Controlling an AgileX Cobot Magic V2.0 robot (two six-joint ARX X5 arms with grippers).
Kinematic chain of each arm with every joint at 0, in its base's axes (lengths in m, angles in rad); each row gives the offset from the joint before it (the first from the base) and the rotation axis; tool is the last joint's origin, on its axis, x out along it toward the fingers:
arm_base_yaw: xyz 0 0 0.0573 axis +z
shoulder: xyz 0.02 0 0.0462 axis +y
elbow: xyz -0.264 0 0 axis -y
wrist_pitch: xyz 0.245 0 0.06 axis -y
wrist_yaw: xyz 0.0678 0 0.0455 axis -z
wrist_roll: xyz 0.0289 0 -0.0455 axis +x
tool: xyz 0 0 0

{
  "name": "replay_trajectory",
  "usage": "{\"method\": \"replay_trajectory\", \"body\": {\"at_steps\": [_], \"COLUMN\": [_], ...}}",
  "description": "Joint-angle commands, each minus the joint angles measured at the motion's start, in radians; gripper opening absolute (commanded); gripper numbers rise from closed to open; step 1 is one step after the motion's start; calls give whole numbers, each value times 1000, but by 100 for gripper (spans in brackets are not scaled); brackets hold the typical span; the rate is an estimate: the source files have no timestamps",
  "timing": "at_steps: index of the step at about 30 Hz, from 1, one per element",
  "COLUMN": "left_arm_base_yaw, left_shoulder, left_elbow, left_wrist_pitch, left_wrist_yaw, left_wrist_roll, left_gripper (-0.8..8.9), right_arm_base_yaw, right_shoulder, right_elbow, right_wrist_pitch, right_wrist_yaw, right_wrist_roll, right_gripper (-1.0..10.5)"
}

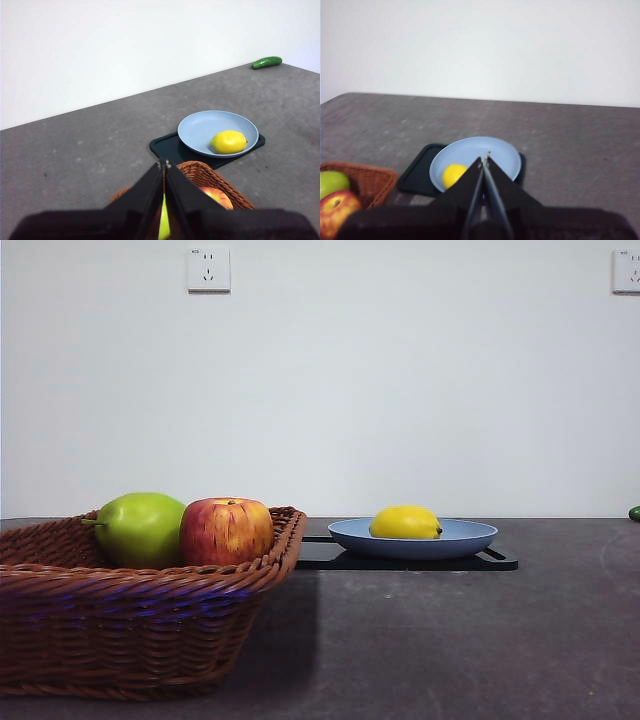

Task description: Take the lemon from the basket,put the lemon in the plate,hand out the plate

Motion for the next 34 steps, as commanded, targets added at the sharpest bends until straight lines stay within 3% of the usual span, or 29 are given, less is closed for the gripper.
{"method": "replay_trajectory", "body": {"at_steps": [1,12,14,20,27,34], "left_arm_base_yaw": [-1,-5,7,130,295,385], "left_shoulder": [13,1,-67,-274,-388,-444], "left_elbow": [6,7,7,-13,-183,-439], "left_wrist_pitch": [3,-25,-93,-245,-150,46], "left_wrist_yaw": [5,5,-39,-157,-158,-150], "left_wrist_roll": [-11,-5,40,-3,20,-60], "left_gripper": [8,8,8,8,8,8], "right_arm_base_yaw": [6,6,6,6,6,6], "right_shoulder": [-11,-18,-18,-21,-22,-22], "right_elbow": [8,8,8,8,8,8], "right_wrist_pitch": [10,10,9,9,9,9], "right_wrist_yaw": [6,8,10,7,7,7], "right_wrist_roll": [12,12,12,12,12,12], "right_gripper": [4,4,4,4,4,4]}}
